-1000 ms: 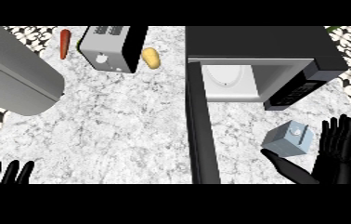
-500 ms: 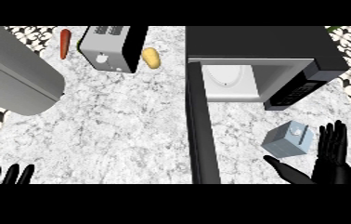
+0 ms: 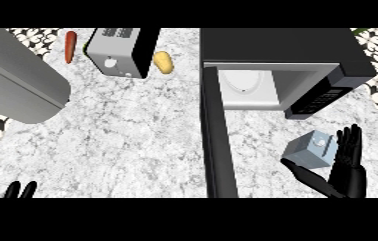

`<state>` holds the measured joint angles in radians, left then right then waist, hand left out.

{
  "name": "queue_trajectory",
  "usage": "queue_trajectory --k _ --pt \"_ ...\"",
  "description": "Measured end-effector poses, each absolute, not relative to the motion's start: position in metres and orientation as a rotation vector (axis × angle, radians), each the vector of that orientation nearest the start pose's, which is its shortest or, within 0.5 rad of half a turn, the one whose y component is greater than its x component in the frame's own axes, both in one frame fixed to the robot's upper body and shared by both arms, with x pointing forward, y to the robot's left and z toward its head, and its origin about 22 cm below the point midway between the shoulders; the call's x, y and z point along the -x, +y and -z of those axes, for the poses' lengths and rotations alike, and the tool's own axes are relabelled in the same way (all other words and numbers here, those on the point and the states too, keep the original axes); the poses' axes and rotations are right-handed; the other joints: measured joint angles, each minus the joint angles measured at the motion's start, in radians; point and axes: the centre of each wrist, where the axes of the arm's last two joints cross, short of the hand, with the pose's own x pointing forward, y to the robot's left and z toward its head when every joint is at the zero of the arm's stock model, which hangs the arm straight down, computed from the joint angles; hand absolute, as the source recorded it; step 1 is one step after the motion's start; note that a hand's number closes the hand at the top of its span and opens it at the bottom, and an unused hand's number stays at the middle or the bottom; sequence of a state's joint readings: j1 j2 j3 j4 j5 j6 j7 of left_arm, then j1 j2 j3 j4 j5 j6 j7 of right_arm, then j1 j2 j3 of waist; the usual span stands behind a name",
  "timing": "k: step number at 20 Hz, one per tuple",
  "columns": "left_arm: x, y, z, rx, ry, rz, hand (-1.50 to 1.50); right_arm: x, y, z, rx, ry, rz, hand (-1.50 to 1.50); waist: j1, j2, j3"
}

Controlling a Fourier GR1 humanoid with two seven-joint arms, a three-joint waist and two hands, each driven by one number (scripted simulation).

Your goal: Pick up the milk, place it into the microwave and close the microwave

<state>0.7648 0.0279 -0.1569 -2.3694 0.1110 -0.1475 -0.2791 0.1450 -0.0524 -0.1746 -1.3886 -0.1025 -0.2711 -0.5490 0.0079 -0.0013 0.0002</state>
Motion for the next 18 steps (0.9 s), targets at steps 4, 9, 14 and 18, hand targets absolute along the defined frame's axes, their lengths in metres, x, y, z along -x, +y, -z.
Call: queue_trajectory --k 4,9,14,18 --pt "-0.067 0.243 -0.088 0.037 -1.965 -0.067 -1.50 -0.193 -0.308 0.084 0.591 -1.716 0.314 -1.50 0.002 0.000 0.000" --pt "-0.070 0.246 -0.087 0.032 -1.957 -0.067 -1.50 -0.184 -0.326 0.103 0.688 -1.647 0.310 -1.50 0.000 0.001 0.000" --pt "-0.070 0.240 -0.088 0.038 -1.957 -0.066 -1.50 -0.176 -0.351 0.117 0.645 -1.640 0.322 -1.50 0.000 0.001 0.000" --pt "-0.068 0.242 -0.091 0.040 -1.958 -0.067 -1.50 -0.179 -0.348 0.124 0.416 -1.680 0.301 -1.50 0.004 0.001 0.001"
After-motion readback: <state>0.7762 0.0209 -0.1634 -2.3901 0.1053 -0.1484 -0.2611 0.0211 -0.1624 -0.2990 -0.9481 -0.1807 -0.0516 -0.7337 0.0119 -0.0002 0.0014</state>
